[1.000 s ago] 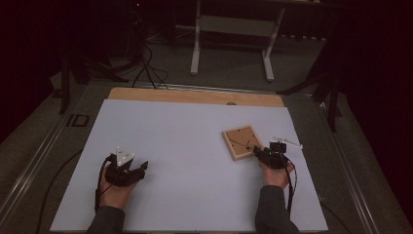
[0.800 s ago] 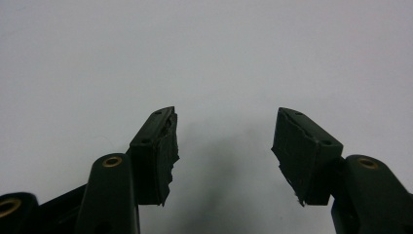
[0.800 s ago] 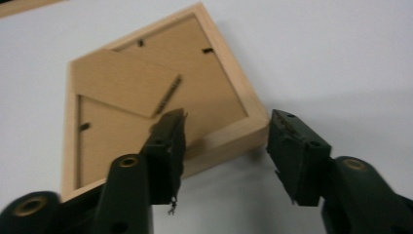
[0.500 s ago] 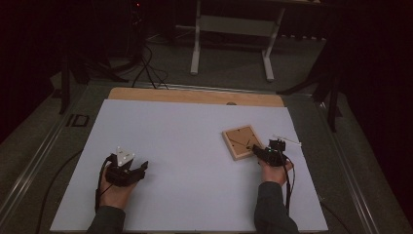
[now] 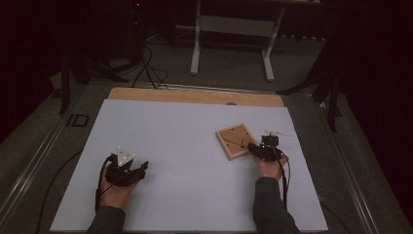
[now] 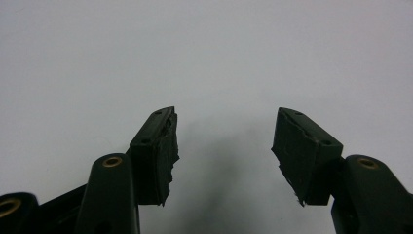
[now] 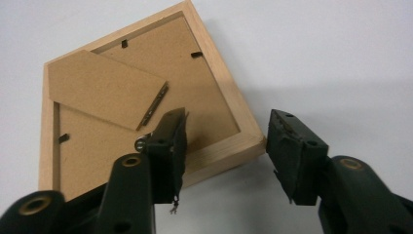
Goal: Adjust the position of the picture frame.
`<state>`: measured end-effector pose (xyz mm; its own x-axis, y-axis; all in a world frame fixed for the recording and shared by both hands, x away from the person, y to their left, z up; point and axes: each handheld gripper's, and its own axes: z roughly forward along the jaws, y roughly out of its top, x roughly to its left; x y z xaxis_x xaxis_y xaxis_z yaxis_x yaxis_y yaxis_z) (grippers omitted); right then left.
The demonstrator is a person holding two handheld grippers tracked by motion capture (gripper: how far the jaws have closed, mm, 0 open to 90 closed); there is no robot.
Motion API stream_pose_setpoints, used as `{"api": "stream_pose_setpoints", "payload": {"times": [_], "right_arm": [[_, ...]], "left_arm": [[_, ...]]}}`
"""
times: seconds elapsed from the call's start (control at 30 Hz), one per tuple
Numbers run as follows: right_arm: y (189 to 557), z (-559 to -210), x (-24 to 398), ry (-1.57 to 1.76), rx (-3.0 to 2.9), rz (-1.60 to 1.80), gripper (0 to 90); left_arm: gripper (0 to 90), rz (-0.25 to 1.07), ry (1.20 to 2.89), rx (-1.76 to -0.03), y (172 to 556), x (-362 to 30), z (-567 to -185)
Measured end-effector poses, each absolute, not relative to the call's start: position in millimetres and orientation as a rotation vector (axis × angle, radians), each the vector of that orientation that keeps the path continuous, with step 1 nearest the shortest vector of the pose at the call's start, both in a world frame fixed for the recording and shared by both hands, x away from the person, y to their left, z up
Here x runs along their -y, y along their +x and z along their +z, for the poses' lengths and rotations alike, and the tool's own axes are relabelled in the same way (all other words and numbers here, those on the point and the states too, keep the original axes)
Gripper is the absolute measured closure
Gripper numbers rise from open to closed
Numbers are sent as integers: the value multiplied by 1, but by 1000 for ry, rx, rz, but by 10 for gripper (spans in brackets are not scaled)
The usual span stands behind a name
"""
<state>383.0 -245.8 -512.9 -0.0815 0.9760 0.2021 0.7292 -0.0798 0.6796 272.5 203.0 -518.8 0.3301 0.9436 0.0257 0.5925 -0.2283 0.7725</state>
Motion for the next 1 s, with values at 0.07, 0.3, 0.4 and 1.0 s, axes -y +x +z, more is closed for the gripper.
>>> {"api": "stream_pose_setpoints", "payload": {"times": [0.07, 0.3, 0.4, 1.0], "right_arm": [[384, -513, 243, 1823, -1856, 952, 510], [387, -513, 233, 1781, -1880, 948, 517], [388, -513, 227, 1767, -1890, 944, 518], [389, -513, 196, 1660, -1989, 975, 570]], "left_arm": [[417, 668, 1926, -1348, 273, -203, -519], [418, 669, 1929, -1344, 273, -202, -519], [418, 669, 1932, -1341, 273, -202, -519], [419, 669, 1934, -1339, 273, -201, -519]]}}
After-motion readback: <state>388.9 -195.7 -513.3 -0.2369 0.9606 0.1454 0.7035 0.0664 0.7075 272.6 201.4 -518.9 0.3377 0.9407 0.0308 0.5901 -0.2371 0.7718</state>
